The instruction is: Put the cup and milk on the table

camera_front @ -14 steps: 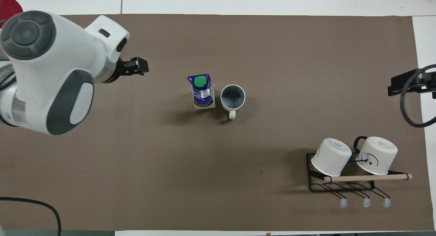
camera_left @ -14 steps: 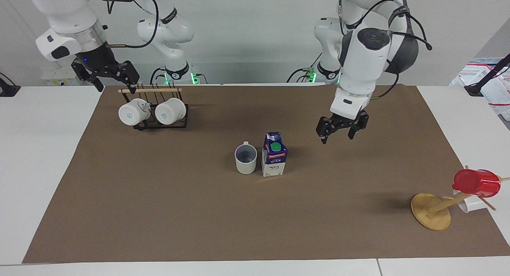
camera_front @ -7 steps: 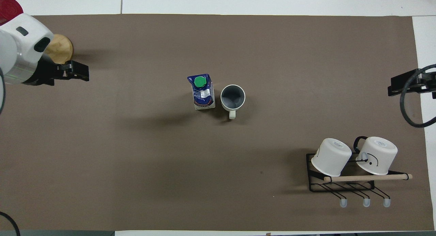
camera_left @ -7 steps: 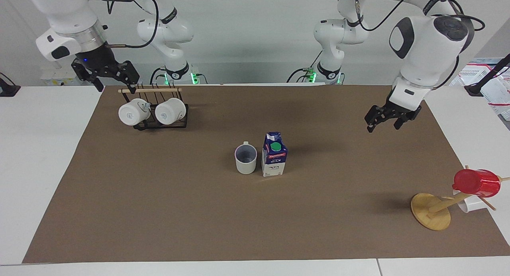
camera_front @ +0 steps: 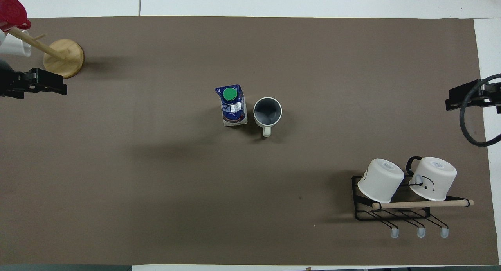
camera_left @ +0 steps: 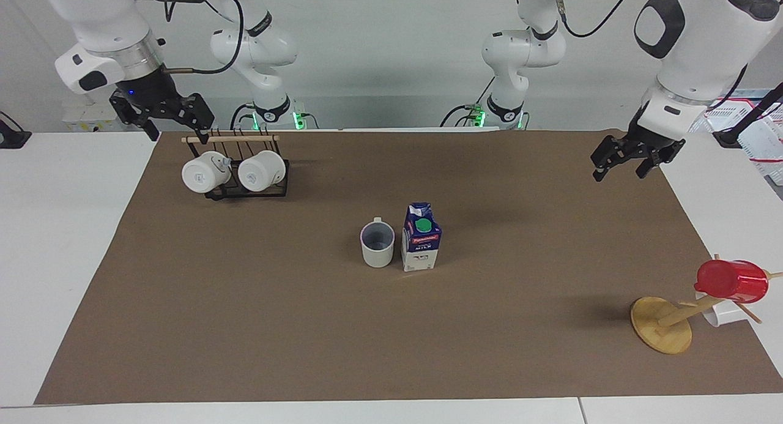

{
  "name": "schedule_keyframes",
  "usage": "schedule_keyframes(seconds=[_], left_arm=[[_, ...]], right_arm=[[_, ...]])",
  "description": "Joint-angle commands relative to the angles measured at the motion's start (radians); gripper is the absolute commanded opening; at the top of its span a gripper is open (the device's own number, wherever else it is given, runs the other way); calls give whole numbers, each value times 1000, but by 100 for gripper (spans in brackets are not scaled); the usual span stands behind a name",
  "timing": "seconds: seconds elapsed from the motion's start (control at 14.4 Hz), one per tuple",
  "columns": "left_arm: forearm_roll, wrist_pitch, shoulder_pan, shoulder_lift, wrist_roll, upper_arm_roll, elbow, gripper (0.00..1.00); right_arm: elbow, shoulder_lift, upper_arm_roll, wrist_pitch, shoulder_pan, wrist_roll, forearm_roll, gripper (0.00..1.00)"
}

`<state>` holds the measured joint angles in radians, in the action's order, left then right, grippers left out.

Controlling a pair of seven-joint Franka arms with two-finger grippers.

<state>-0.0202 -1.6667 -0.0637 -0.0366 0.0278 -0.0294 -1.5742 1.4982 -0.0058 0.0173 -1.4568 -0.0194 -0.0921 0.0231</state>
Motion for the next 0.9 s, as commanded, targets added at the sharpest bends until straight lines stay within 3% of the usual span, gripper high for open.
schedule_keyframes(seconds=[0.0,0.35,0.83], left_arm=[[-14,67,22,6,-42,2,25,100],[-13,77,22,78,-43,6,-61,100],[-14,65,19,87,-66,6,-86,100]], right_arm=[[22,-16,6,-11,-10,3,-5,100],[22,-16,6,-11,-10,3,-5,100],[23,-17,6,-11,-10,3,-5,100]])
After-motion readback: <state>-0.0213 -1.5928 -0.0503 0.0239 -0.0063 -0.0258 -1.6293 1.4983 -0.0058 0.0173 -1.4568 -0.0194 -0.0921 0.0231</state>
